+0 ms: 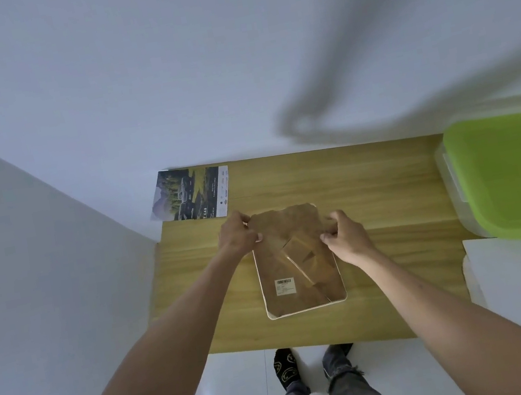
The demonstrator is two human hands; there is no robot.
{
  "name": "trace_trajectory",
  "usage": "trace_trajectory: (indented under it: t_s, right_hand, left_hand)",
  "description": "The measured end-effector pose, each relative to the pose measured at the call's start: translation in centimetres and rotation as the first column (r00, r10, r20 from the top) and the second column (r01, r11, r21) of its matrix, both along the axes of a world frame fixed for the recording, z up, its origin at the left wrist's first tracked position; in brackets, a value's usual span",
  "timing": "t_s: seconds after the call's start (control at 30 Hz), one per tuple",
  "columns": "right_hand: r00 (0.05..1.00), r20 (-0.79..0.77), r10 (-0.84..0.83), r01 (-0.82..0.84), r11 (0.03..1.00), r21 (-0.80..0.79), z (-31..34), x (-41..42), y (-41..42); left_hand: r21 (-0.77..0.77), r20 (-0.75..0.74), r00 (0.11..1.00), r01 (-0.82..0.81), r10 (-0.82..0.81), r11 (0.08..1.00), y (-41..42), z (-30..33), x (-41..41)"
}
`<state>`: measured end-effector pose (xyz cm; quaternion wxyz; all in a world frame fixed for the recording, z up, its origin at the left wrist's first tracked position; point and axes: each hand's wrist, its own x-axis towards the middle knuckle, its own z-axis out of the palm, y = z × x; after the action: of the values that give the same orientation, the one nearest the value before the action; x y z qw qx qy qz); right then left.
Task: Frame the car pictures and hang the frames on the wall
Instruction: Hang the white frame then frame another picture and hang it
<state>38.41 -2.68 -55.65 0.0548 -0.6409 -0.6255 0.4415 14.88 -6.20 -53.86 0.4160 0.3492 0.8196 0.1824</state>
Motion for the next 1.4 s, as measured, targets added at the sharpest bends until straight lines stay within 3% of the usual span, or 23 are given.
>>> trace_trajectory:
  t_s: [0.27,0.43,0.7,0.77,0.83,1.0,1.17,1.4]
  right_hand:
    - [0.990,-0.085,-0.114,0.116,0.993,0.020,0.3,-1.6,-2.3]
    - [0.939,-0.198,-0.280,0.269,0.960,-0.084,0.2,-1.8,-2.5]
    - [0.818,-0.292,-0.496,0.449,0.867,-0.216,0.4,-0.9,-2.5]
    - [0.809,-0.274,-0.520,0.500,0.854,-0.142,1.2,0.0,-2.4]
    - [0.858,-0.227,-0.461,0.466,0.884,-0.032,2.5,1.5,-2.4]
    - [0.962,-0.123,-0.242,0.237,0.970,-0.056,4.2,6.5,-1.9]
    - [0.956,-0.086,-0.281,0.288,0.954,0.080,4.9,10.2,-0.4]
    - [0.954,0.029,-0.299,0.288,0.938,0.194,2.5,13.7,3.1]
  left_hand:
    - [0.048,0.189,0.978,-0.098,0.087,0.994,-1.0,0.5,-1.7]
    - [0.107,0.302,0.949,-0.124,0.087,0.986,-1.7,1.0,-2.1]
    - [-0.033,0.422,0.902,-0.086,0.092,0.996,-4.0,1.9,-0.8]
    - [0.002,0.450,0.889,-0.096,0.085,0.995,-3.5,2.5,0.2]
    - [0.036,0.463,0.883,-0.109,0.081,0.993,-2.5,2.8,1.7]
    - [0.141,0.319,0.947,-0.002,-0.044,0.990,-0.2,3.2,6.9]
    - [0.213,0.074,0.935,0.325,-0.347,0.921,1.7,2.5,12.6]
    - [0.101,-0.063,0.888,0.460,-0.456,0.882,4.3,0.4,19.5]
